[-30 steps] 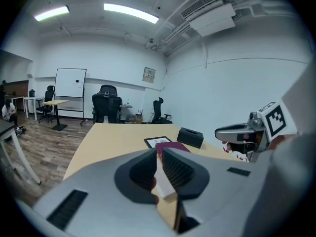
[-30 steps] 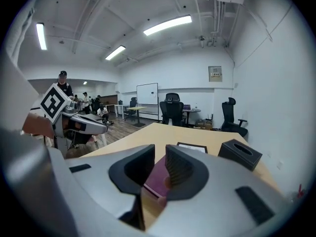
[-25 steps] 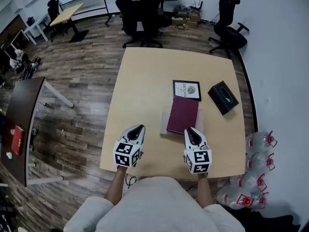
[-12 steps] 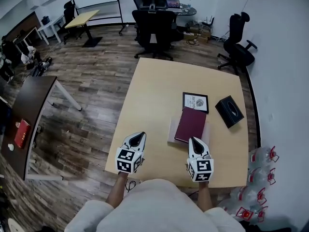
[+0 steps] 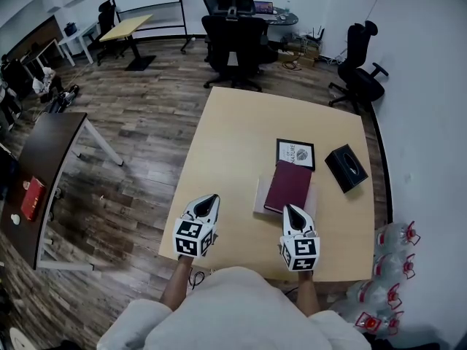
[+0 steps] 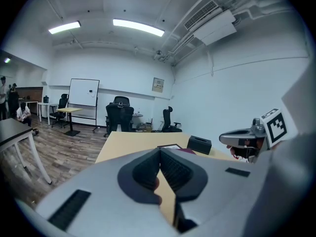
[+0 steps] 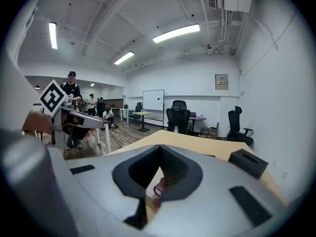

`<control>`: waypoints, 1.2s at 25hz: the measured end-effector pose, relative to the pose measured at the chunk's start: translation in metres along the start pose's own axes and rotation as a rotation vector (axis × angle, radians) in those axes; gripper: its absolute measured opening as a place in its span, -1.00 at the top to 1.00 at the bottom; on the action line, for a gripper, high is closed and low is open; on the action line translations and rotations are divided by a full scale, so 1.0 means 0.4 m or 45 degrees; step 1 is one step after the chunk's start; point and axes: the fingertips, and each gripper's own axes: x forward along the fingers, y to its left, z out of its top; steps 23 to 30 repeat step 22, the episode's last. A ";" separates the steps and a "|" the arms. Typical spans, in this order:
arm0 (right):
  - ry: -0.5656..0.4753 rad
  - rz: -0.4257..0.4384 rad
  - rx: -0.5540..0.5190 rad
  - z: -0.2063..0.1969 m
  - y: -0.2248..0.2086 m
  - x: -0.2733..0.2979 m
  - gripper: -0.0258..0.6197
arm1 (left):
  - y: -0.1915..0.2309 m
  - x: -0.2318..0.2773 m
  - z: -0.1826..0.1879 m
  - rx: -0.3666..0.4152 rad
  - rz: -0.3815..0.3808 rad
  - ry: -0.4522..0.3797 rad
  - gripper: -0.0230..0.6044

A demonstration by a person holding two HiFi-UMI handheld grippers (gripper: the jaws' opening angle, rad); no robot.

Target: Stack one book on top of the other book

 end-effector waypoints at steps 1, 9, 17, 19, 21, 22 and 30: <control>0.004 -0.001 -0.001 -0.003 0.000 0.000 0.91 | 0.001 0.000 -0.001 0.001 -0.001 0.001 0.89; 0.030 -0.013 0.002 -0.019 -0.001 0.006 0.91 | 0.011 0.006 -0.014 -0.007 -0.007 0.011 0.89; 0.025 -0.043 0.004 -0.025 0.003 -0.001 0.91 | 0.019 0.005 -0.015 -0.005 -0.012 0.012 0.89; 0.025 -0.043 0.004 -0.024 0.005 -0.001 0.91 | 0.022 0.007 -0.013 -0.002 -0.014 0.010 0.89; 0.026 -0.043 0.003 -0.023 0.008 0.000 0.91 | 0.023 0.009 -0.011 0.001 -0.016 0.010 0.89; 0.027 -0.043 0.003 -0.023 0.009 0.001 0.91 | 0.024 0.010 -0.010 0.002 -0.017 0.010 0.89; 0.027 -0.043 0.003 -0.023 0.009 0.001 0.91 | 0.024 0.010 -0.010 0.002 -0.017 0.010 0.89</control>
